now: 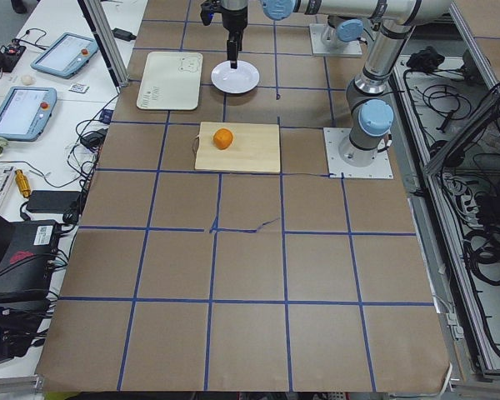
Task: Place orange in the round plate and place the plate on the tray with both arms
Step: 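Lower the left gripper onto the orange on the bamboo cutting board and close, then lift the orange with the left gripper and carry it over the white plate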
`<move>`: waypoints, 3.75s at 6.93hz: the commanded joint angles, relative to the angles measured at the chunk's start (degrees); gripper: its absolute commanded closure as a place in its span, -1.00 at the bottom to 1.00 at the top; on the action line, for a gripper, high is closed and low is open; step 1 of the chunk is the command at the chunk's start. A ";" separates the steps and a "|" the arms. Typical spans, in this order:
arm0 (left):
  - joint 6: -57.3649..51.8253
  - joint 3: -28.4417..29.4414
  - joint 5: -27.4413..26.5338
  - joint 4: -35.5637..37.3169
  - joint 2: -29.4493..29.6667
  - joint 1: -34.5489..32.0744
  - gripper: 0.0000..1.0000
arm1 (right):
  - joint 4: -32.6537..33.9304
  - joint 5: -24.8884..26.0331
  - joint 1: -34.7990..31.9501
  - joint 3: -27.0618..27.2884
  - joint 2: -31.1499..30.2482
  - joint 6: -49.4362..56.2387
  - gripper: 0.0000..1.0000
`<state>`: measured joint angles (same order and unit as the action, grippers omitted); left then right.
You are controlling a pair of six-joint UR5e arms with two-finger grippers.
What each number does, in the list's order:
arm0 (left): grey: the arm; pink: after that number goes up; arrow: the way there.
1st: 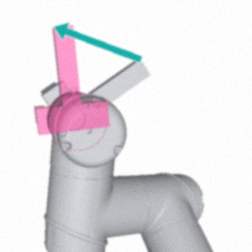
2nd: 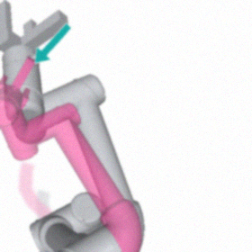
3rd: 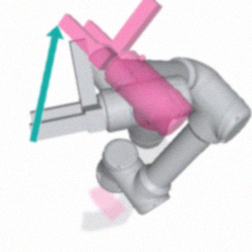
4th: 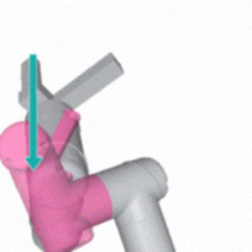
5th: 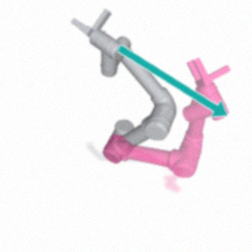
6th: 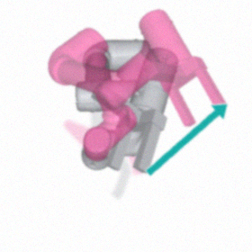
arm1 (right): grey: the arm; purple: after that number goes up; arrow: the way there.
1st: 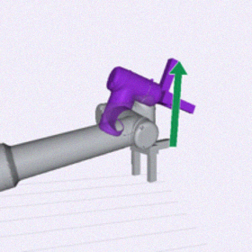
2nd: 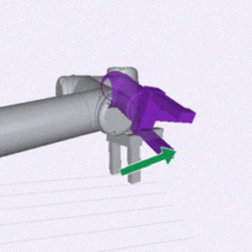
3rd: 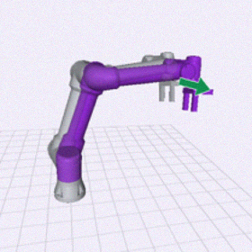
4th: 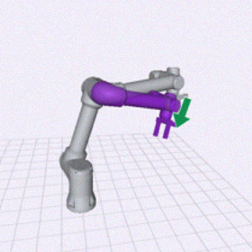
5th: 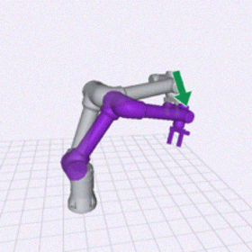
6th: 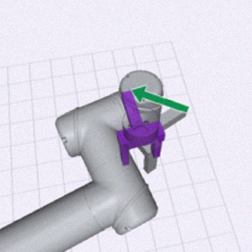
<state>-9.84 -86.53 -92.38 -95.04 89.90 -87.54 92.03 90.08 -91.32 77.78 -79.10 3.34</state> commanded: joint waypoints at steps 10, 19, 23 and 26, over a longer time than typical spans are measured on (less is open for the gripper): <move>19.28 -12.17 5.01 22.09 10.28 9.49 -1.00 | 0.00 -0.17 0.35 0.26 0.09 0.00 -1.00; 29.62 -17.18 4.31 30.18 22.68 9.49 -1.00 | -0.71 -0.26 0.44 0.26 0.09 0.00 -1.00; 29.88 -16.40 4.48 32.03 23.83 9.49 0.63 | -0.80 -0.26 0.44 0.26 0.09 0.00 -1.00; 39.92 -9.22 10.42 31.85 23.57 7.92 0.99 | -0.80 -0.26 0.44 0.26 0.09 0.00 -1.00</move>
<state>23.87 -99.38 -85.73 -62.99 113.48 -78.59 91.23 89.82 -90.88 78.05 -79.01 3.40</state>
